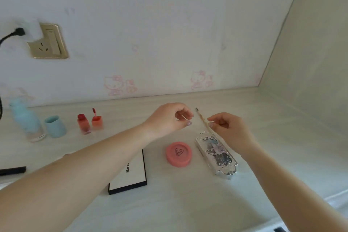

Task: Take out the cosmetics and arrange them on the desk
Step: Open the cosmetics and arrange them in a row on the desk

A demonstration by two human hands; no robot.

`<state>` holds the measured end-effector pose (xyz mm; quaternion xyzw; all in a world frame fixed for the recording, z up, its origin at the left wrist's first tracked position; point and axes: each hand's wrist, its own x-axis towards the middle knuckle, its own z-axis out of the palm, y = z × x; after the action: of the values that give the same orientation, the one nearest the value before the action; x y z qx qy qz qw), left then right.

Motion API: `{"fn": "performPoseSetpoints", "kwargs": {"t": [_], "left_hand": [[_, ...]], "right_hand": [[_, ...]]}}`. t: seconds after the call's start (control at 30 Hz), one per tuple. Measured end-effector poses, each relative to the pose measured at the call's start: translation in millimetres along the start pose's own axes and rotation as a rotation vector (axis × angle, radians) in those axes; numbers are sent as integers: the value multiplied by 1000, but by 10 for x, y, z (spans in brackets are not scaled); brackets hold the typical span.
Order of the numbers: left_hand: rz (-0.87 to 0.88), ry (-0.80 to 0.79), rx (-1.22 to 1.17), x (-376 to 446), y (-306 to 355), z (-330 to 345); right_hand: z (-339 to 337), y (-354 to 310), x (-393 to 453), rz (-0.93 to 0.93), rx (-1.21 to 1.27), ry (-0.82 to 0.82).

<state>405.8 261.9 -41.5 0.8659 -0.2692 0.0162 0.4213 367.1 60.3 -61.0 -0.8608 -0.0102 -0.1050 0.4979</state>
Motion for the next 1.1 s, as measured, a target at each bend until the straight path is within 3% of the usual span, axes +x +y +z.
{"fn": "performPoseSetpoints", "kwargs": {"t": [0.17, 0.33, 0.47, 0.63, 0.8, 1.1], "left_hand": [[11, 18, 182, 446, -192, 252], [117, -140, 489, 812, -353, 417], [181, -206, 573, 924, -412, 482], [234, -169, 658, 951, -441, 457], [208, -173, 652, 883, -420, 426], [160, -8, 495, 87, -163, -153]], "right_hand": [[-138, 226, 292, 32, -219, 29], [-70, 273, 547, 131, -516, -119], [21, 262, 671, 144, -562, -165], [70, 230, 700, 101, -612, -201], [72, 174, 692, 61, -718, -164], [196, -239, 254, -221, -504, -220]]}}
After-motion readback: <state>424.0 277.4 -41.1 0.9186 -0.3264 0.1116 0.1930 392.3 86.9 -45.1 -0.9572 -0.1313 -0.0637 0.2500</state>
